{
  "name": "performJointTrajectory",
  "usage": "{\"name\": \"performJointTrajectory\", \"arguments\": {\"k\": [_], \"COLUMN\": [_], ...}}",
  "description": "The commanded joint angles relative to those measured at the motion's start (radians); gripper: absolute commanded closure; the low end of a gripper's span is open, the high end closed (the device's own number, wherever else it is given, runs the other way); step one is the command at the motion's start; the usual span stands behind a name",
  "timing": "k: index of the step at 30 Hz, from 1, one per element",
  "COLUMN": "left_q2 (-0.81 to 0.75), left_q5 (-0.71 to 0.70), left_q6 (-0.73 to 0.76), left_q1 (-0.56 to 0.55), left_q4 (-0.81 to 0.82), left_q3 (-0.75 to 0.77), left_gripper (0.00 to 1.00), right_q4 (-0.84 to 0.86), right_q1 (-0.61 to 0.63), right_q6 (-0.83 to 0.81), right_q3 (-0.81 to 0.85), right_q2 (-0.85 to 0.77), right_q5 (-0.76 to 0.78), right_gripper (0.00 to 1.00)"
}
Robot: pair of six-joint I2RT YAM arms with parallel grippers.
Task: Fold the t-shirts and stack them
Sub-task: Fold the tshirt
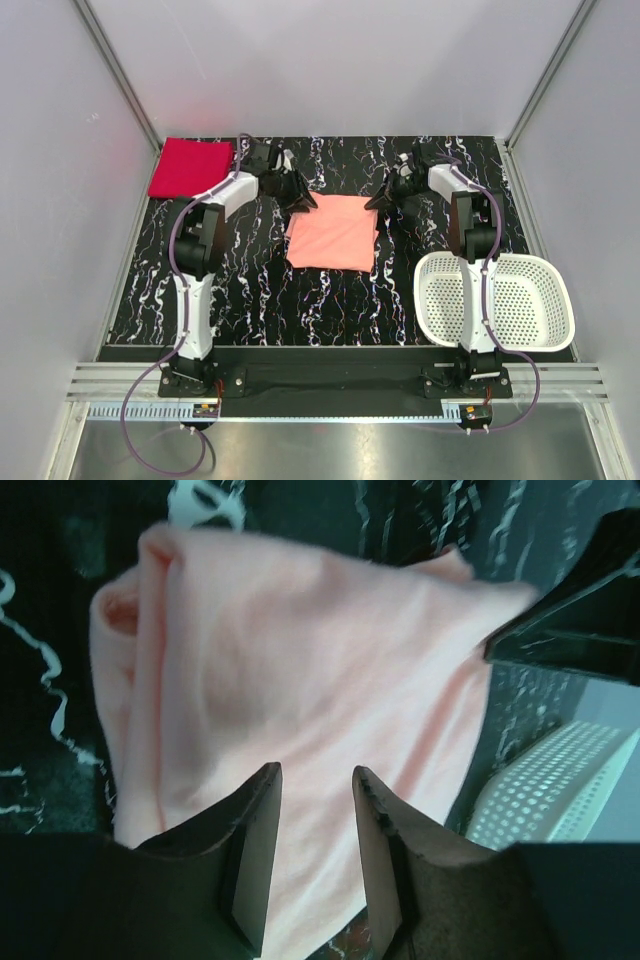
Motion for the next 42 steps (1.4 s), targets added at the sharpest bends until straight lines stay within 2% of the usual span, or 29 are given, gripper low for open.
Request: {"name": "performJointTrajectory", "arguments": {"k": [1, 7, 15, 18, 23, 28, 33, 38, 42], "left_q2": [-0.003, 0.146, 0.3, 0.283, 0.187, 0.003, -0.157, -0.226, -0.284], "left_q5": [0.035, 0.049, 0.007, 0.006, 0.009, -0.005, -0.008, 0.041, 0.018], "left_q6": [-0.088, -0.174, -0.127, -0.101, -0.011, 0.057, 0.097, 0.031, 0.046], "left_q1": [0.008, 0.022, 0.059, 0.083, 0.097, 0.099, 0.099, 0.099, 0.099], "left_q4": [0.14, 0.164, 0.044, 0.026, -0.063, -0.105, -0.117, -0.01, -0.016], "left_q3": [0.06, 0.172, 0.313, 0.317, 0.34, 0.222, 0.085, -0.11, -0.191], "left_gripper": [0.6, 0.6, 0.6, 0.6, 0.53, 0.41, 0.39, 0.44, 0.43], "right_q4": [0.092, 0.147, 0.152, 0.111, -0.129, -0.285, -0.279, -0.135, -0.013], "right_q1": [0.006, 0.0, -0.038, -0.061, -0.067, -0.061, 0.015, 0.132, 0.144], "right_q6": [0.089, 0.153, 0.178, 0.149, 0.005, -0.089, -0.141, -0.088, -0.035], "right_q3": [0.052, 0.059, 0.079, 0.11, 0.255, 0.309, 0.153, -0.049, -0.174], "right_q2": [-0.012, 0.047, 0.126, 0.126, 0.126, 0.013, -0.141, -0.192, -0.198], "right_q5": [-0.063, -0.047, -0.021, 0.002, 0.069, 0.175, 0.151, 0.074, 0.013], "right_gripper": [0.92, 0.92, 0.92, 0.92, 0.92, 0.91, 0.89, 0.88, 0.87]}}
